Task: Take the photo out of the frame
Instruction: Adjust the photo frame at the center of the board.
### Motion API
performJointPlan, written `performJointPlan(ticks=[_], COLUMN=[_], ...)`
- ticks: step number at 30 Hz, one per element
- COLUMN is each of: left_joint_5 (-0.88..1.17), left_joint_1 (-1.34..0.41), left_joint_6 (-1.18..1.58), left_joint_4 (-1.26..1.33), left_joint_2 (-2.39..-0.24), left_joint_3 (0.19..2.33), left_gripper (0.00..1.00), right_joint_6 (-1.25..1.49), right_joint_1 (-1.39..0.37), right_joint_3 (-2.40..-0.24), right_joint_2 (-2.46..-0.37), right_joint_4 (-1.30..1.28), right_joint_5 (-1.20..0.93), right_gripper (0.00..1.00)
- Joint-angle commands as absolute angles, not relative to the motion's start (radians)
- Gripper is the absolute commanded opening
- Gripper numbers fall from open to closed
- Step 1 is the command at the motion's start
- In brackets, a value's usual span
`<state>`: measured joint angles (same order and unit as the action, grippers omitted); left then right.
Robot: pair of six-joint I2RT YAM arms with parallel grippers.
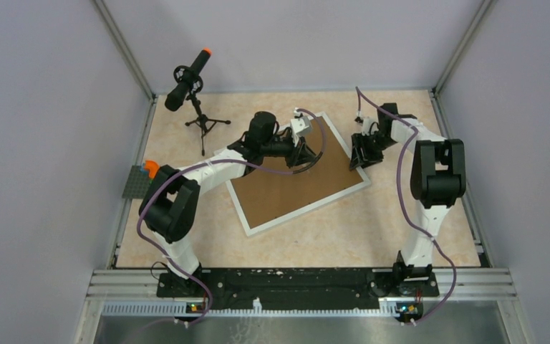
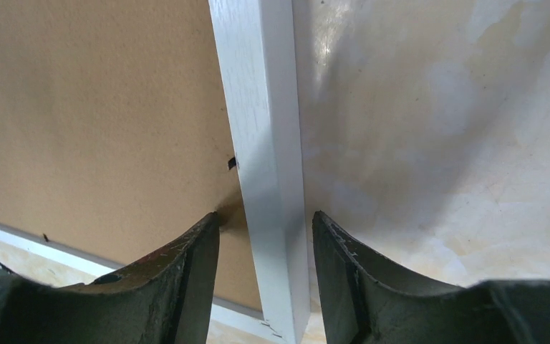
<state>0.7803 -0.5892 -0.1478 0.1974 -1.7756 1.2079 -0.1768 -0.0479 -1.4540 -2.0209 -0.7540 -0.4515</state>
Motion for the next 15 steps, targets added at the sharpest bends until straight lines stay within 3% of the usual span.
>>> performJointPlan(ticks=[1, 7, 13, 15], left_joint_5=[0.796, 0.791, 0.783, 0.783], left_joint_1=[-0.584, -0.583, -0.584, -0.583], left_joint_6=[-0.152, -0.155, -0.158, -0.157], left_joint_4=[0.209, 0.205, 0.201, 0.199], left_joint_2=[-1.749, -1.746, -1.734, -1.731], left_joint_3=[1.241, 1.240, 1.227, 1.221], left_gripper=[0.00, 0.00, 0.00, 0.00], right_joint_6=[-0.114, -0.099, -0.136, -0.163], right_joint_1=[-0.069, -0.099, -0.099, -0.099], right_joint_3=[-1.462, -1.547, -1.535, -1.538], right_joint_2=[-1.973, -2.043, -2.067, -2.077], right_joint_4=[-0.657, -0.667, -0.681, -0.694], right_joint_5=[-0.430, -0.410, -0.385, -0.391], right_gripper=[0.49, 0.44, 0.21, 0.07])
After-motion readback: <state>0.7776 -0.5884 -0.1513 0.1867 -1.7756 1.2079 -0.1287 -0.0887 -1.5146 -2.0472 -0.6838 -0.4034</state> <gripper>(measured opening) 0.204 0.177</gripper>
